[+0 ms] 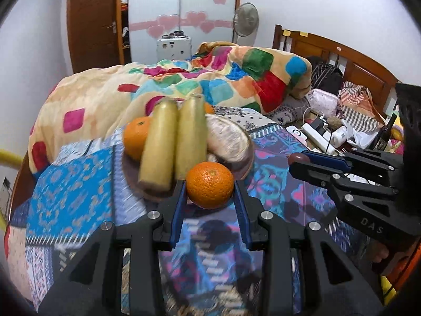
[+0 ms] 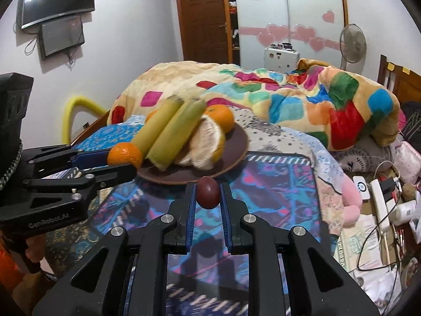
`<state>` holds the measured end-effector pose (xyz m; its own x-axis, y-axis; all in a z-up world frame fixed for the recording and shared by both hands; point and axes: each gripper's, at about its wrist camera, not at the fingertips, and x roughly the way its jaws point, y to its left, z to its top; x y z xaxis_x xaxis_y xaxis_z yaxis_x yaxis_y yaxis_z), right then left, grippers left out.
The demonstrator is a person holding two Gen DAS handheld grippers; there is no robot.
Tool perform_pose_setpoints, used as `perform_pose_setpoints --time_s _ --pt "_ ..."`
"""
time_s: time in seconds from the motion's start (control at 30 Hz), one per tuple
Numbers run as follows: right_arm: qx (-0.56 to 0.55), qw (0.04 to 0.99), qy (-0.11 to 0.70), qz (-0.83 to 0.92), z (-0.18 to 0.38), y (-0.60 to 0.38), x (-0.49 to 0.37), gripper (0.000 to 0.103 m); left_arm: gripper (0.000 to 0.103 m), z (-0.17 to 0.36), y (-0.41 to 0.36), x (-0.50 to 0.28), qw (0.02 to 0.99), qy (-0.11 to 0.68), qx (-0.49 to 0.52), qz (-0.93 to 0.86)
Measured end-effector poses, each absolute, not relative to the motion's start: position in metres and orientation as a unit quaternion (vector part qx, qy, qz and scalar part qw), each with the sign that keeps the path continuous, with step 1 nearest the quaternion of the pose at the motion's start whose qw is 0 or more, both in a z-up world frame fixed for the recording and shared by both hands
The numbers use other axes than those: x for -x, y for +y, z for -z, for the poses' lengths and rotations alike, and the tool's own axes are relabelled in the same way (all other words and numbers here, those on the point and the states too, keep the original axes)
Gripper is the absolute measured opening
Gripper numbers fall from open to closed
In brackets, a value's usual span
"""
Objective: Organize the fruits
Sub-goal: 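Carry tangerine and date onto the plate and open both grippers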
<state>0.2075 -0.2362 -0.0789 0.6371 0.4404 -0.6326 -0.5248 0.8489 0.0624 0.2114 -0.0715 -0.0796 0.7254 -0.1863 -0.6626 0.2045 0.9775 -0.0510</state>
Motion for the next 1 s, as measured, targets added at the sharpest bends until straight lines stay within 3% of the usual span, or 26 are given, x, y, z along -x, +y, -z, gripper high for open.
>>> perform_pose_setpoints --time_s 0.33,1.0 --pt "0.056 0.907 0.322 -0.265 0.075 -0.251 -0.222 0.017 0.036 0.094 -0.095 -0.252 0.922 0.372 -0.033 0.104" --pt "0.054 0.908 0.319 -0.267 0.071 -0.249 -0.224 0.017 0.038 0.092 -0.089 -0.244 0.916 0.386 -0.009 0.111"
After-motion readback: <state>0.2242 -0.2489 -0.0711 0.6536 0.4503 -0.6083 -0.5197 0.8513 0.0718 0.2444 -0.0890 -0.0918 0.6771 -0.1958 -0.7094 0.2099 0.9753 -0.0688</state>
